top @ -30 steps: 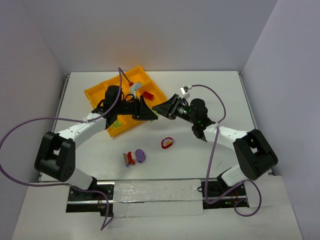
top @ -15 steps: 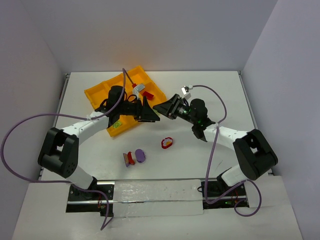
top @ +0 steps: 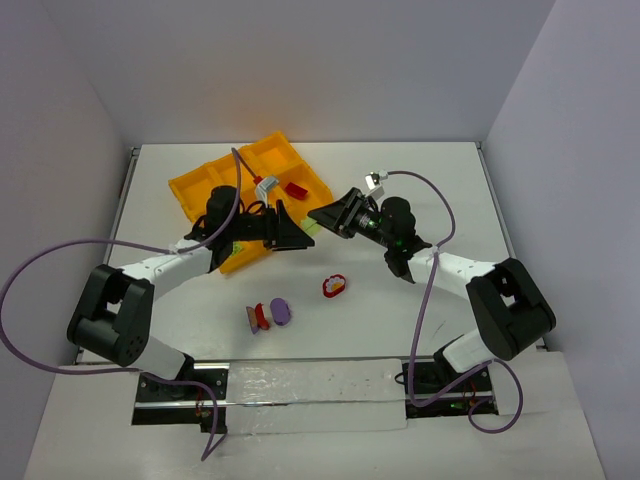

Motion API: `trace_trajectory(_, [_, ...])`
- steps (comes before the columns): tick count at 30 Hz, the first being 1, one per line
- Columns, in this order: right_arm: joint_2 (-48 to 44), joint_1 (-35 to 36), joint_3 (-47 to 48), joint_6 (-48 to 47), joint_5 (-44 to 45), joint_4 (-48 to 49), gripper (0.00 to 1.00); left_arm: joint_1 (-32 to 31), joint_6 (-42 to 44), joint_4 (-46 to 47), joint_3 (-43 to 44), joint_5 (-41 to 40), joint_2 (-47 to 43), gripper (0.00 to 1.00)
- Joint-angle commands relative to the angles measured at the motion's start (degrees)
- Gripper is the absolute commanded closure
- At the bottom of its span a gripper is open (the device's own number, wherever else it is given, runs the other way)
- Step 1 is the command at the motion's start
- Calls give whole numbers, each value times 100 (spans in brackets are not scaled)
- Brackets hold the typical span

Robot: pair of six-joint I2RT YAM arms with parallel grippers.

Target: Sort the legos into containers by color

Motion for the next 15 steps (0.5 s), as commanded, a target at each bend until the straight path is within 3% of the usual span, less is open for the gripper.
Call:
trace_trajectory(1, [-149,-52,-25,20,87,163,100,21,-824,1942,-424,18,-188,22])
trace_trajectory(15, [-137,-52,-13,95,22,289,100,21,-1872,3986,-987,-289,186,30])
